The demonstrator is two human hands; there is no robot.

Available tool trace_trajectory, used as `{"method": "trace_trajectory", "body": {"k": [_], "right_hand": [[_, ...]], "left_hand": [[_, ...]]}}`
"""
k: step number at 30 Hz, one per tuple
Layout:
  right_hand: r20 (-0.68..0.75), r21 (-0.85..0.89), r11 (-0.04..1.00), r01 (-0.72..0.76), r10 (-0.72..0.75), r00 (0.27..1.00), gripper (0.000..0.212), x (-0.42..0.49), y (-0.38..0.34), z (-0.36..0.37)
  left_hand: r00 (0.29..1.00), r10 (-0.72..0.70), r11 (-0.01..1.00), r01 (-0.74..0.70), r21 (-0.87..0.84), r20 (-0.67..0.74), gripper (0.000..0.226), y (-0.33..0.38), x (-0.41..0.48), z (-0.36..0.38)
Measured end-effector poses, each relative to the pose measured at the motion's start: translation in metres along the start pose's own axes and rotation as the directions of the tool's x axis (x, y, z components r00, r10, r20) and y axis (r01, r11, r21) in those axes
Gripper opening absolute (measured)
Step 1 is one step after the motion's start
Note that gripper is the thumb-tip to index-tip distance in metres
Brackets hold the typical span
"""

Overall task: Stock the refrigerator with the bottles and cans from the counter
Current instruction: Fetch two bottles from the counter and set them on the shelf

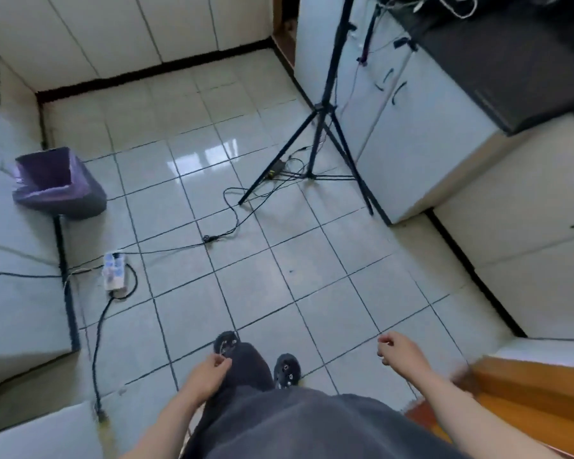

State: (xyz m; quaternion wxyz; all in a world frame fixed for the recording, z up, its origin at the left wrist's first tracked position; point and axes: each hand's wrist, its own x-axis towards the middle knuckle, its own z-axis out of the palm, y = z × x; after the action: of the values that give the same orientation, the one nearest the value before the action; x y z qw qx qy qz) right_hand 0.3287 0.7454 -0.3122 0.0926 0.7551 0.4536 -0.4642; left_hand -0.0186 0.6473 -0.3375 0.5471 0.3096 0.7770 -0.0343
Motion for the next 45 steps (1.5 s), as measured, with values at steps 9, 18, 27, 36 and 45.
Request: {"method": "trace_trajectory", "body": {"k": [9, 18, 27, 36, 45], "right_hand": [[-0.028, 0.422, 0.88, -0.219, 0.255, 0.967, 0.018, 0.038, 0.062, -0.048], [-0.045, 0.847, 0.437, -0.304, 0.627, 0.778, 0.011, 0.05, 0.132, -0.149], [0.023, 0.978, 0.11, -0.176, 0.783, 0.622, 0.014, 0.086, 0.173, -0.206], [-0.106, 0.924, 0.336, -0.183, 0.684, 0.721, 0.014, 0.145, 0.299, -0.339], [-0.524, 0.845, 0.507, 0.171, 0.718, 0.458, 0.028, 0.157, 0.376, -0.58]], "left_hand": [[0.991, 0.083, 0.98, -0.1, 0.172, 0.104, 0.024, 0.204, 0.061, -0.003], [0.889, 0.292, 0.7, -0.449, 0.555, 0.351, 0.024, 0.512, 0.124, 0.079], [0.713, 0.407, 0.471, -0.699, 0.537, 0.571, 0.019, 0.711, 0.081, 0.214], [0.788, 0.341, 0.58, -0.606, 0.544, 0.513, 0.02, 0.75, 0.055, 0.346], [0.579, 0.65, 0.554, -0.804, 0.214, 0.493, 0.012, 0.87, -0.03, 0.472]]}}
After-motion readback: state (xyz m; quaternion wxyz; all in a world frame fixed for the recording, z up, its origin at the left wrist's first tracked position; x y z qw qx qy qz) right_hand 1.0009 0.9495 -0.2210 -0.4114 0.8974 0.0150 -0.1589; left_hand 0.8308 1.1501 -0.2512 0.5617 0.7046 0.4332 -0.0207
